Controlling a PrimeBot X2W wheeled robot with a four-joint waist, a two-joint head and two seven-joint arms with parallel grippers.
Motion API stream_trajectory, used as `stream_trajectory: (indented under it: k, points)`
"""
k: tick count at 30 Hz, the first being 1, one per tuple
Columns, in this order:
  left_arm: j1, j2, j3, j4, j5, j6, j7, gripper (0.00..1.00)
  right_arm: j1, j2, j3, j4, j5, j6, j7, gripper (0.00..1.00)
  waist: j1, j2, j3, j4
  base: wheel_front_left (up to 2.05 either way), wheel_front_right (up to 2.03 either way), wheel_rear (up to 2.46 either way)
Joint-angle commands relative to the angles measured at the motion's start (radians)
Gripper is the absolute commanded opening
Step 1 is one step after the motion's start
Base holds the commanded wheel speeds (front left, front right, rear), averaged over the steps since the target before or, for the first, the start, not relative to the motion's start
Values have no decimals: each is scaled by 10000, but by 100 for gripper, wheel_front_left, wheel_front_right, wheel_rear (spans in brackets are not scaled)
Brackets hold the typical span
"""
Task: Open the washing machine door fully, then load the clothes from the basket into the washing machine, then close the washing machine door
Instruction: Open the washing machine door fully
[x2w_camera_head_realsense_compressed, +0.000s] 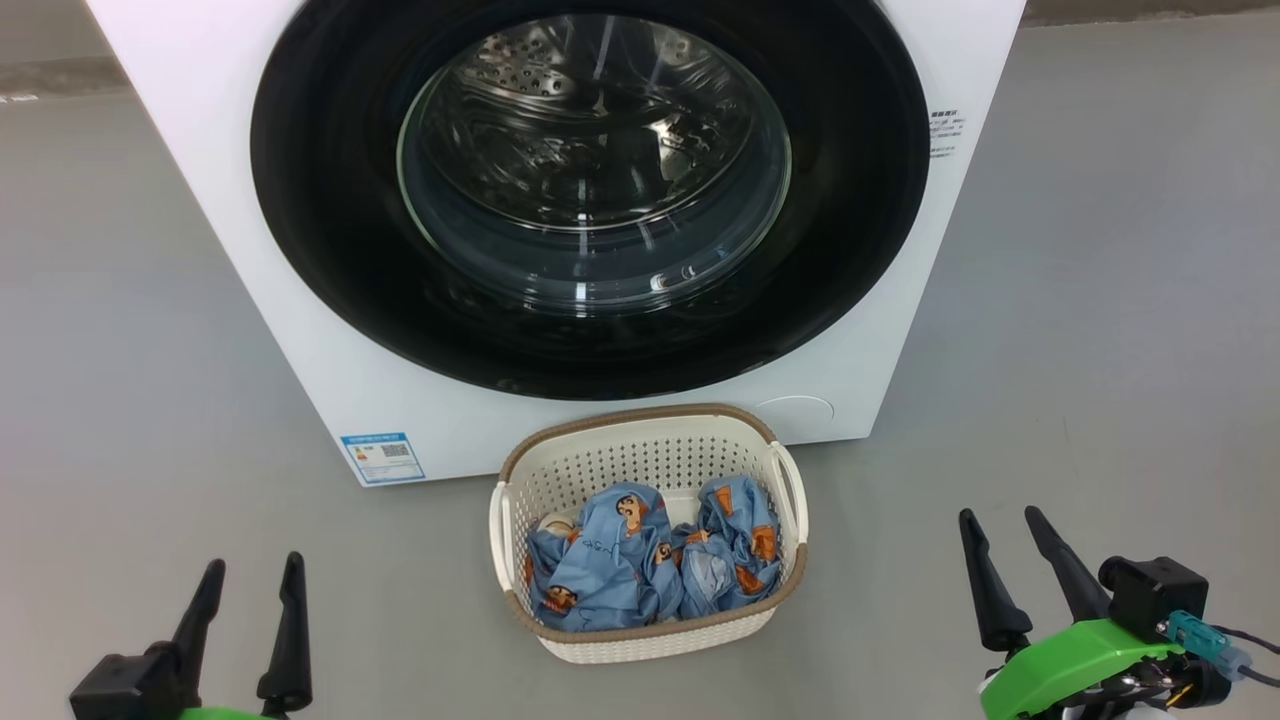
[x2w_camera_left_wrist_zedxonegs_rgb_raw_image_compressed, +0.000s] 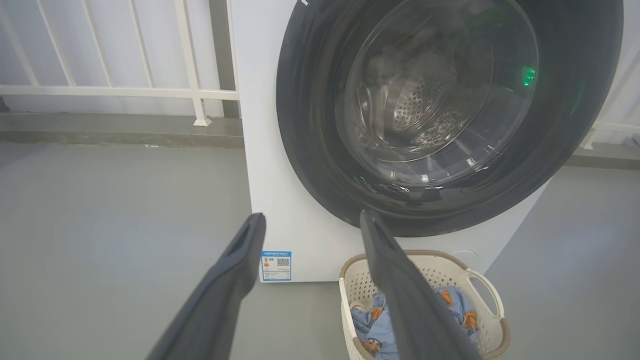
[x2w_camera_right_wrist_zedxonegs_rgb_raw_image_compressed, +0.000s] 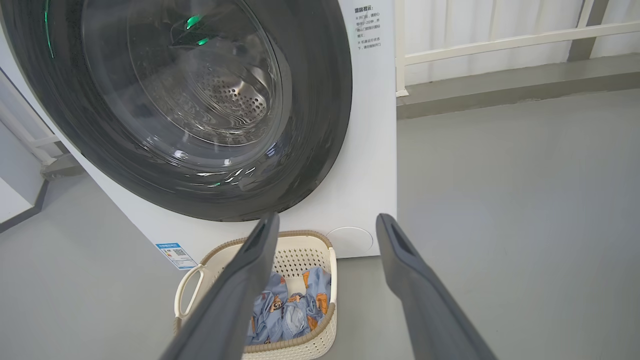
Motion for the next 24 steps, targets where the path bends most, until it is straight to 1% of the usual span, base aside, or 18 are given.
stream_trajectory:
  k: [1,9,24]
  points:
    - [-267,218,399,-174,171,-15,-67,100,-125,-41,172,-272,-126,16,-132,100,0,0,14,-5,53,53,-105]
    - [-338,204,463,-150,190,-15,-67,100,-133,17,187,-334,-118,16,-132,100,0,0,120,-19,86,86,-172]
    - [-539,189,478,-129,77,-15,-67,100,-238,101,172,-407,-160,16,-132,100,0,0,336,-51,123,122,-245]
